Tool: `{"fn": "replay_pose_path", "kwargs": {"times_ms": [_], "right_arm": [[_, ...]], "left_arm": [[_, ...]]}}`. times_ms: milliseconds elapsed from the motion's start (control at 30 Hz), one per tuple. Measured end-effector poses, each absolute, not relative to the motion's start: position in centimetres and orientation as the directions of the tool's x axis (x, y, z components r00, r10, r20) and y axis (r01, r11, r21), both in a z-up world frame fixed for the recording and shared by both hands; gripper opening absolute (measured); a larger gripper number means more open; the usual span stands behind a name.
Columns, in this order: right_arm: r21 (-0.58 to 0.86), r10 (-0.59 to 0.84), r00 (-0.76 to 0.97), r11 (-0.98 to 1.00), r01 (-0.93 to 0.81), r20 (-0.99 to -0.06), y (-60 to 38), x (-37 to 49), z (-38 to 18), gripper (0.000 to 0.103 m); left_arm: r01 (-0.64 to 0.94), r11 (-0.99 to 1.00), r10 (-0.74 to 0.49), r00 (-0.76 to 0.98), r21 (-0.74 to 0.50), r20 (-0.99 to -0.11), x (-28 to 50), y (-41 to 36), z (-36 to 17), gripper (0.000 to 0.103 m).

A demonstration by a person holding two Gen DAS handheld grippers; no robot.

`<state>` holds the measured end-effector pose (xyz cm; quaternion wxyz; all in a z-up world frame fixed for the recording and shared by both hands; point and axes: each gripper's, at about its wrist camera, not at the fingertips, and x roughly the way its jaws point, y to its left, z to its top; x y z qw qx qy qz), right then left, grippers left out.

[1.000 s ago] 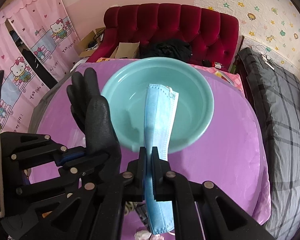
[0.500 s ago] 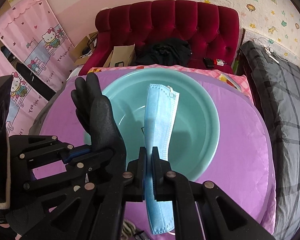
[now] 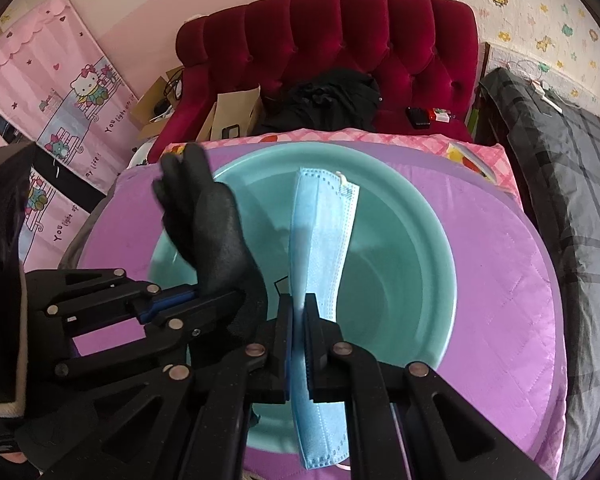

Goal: Organize soft objects
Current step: 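Carry the glove and mask over the teal basin with both grippers, then lower and release the glove and mask into the basin with both grippers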

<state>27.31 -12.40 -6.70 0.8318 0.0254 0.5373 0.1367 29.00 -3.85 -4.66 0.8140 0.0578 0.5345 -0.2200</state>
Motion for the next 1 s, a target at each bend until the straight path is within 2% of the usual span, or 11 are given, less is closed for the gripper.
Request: {"fn": "replay_pose_path", "kwargs": {"times_ms": [400, 533, 567, 600, 667, 700, 733, 833, 900, 967, 1000], "right_arm": [[0.229, 0.279, 0.379, 0.958, -0.174, -0.882, -13.1, 28.9, -7.6, 0.006], [0.231, 0.276, 0.383, 0.960, -0.161, -0.881, -13.4, 29.1, -7.6, 0.014], [0.227, 0.272, 0.384, 0.961, -0.158, -0.882, -13.4, 29.1, -7.6, 0.023], [0.222, 0.265, 0.387, 0.963, -0.154, -0.883, -13.4, 29.1, -7.6, 0.035], [0.210, 0.252, 0.397, 0.967, -0.146, -0.882, -13.6, 29.0, -7.5, 0.045], [0.197, 0.238, 0.404, 0.970, -0.140, -0.883, -13.7, 29.0, -7.4, 0.049], [0.187, 0.226, 0.407, 0.973, -0.134, -0.885, -13.8, 29.0, -7.4, 0.052], [0.156, 0.188, 0.422, 0.982, -0.110, -0.887, -14.2, 29.0, -7.2, 0.065], [0.130, 0.159, 0.433, 0.987, -0.097, -0.887, -14.3, 28.9, -7.1, 0.090], [0.129, 0.156, 0.448, 0.988, -0.090, -0.880, -14.5, 28.7, -6.9, 0.103], [0.128, 0.153, 0.453, 0.988, -0.086, -0.878, -14.6, 28.6, -6.8, 0.103]], "left_arm": [[0.420, 0.898, -0.280, 0.314, -0.131, -0.907, 30.0, -4.4, -6.1, 0.004], [0.416, 0.903, -0.255, 0.316, -0.108, -0.914, 30.0, -4.5, -6.2, 0.005], [0.413, 0.905, -0.247, 0.315, -0.102, -0.917, 30.1, -4.5, -6.3, 0.009], [0.410, 0.908, -0.234, 0.318, -0.089, -0.919, 30.1, -4.6, -6.4, 0.021], [0.401, 0.914, -0.211, 0.344, -0.060, -0.915, 29.9, -4.5, -6.3, 0.063], [0.394, 0.918, -0.194, 0.366, -0.037, -0.910, 29.8, -4.5, -6.2, 0.092], [0.392, 0.919, -0.192, 0.380, -0.031, -0.905, 29.7, -4.4, -6.0, 0.100], [0.390, 0.921, -0.180, 0.414, -0.005, -0.893, 29.4, -4.3, -5.7, 0.103], [0.388, 0.922, -0.167, 0.420, 0.010, -0.892, 29.2, -4.3, -5.7, 0.103], [0.380, 0.925, -0.162, 0.425, 0.013, -0.891, 29.2, -4.2, -5.5, 0.103], [0.373, 0.928, -0.158, 0.430, 0.016, -0.889, 29.1, -4.1, -5.5, 0.103]]}}
